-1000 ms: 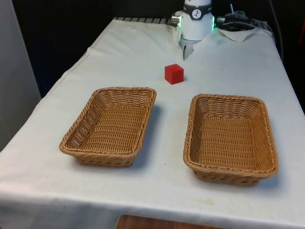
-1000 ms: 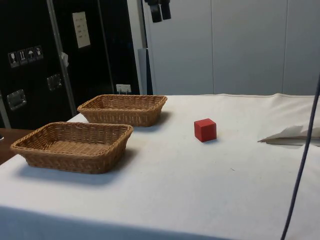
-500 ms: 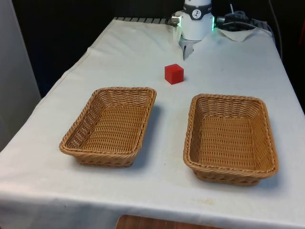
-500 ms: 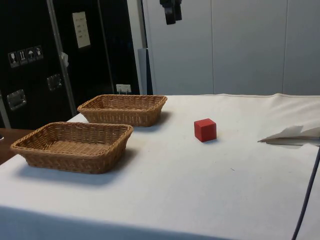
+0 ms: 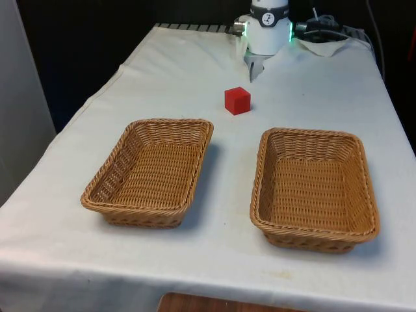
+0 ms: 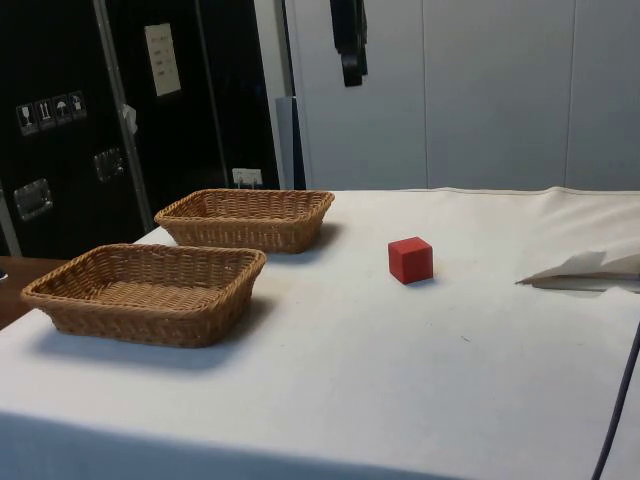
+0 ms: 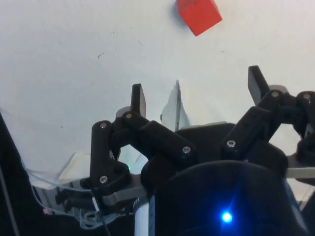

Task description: Pick up the red cube and place it into the right basket.

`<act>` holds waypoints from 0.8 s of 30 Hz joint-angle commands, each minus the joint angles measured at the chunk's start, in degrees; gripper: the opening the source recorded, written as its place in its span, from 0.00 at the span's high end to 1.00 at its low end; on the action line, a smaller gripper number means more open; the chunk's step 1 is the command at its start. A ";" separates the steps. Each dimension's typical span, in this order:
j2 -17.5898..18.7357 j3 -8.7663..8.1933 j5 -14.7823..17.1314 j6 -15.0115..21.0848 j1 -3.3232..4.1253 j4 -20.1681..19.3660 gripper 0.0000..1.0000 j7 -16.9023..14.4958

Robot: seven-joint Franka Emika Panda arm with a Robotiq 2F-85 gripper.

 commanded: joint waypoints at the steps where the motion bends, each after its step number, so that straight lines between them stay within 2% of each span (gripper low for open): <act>1: -0.40 0.00 -0.52 1.32 -0.11 -1.03 0.00 -0.29; 2: 0.00 -0.06 0.00 0.52 0.00 -0.52 0.00 -0.29; 5: -0.34 -0.06 -0.52 3.50 -0.29 -2.98 0.00 -1.38; 9: -0.40 -0.11 -0.52 5.61 -0.46 -4.93 0.00 -2.46; 10: 0.00 -0.11 0.00 4.93 -0.40 -4.53 0.00 -2.58; 18: -0.29 -0.29 -0.52 10.26 -0.97 -9.40 0.00 -4.87; 19: 0.00 -0.29 0.00 9.17 -0.86 -8.71 0.00 -4.81; 20: -0.17 -0.34 -0.52 11.46 -1.09 -10.43 0.00 -5.44; 24: 0.00 -0.52 -0.52 13.87 -1.26 -12.49 0.00 -6.65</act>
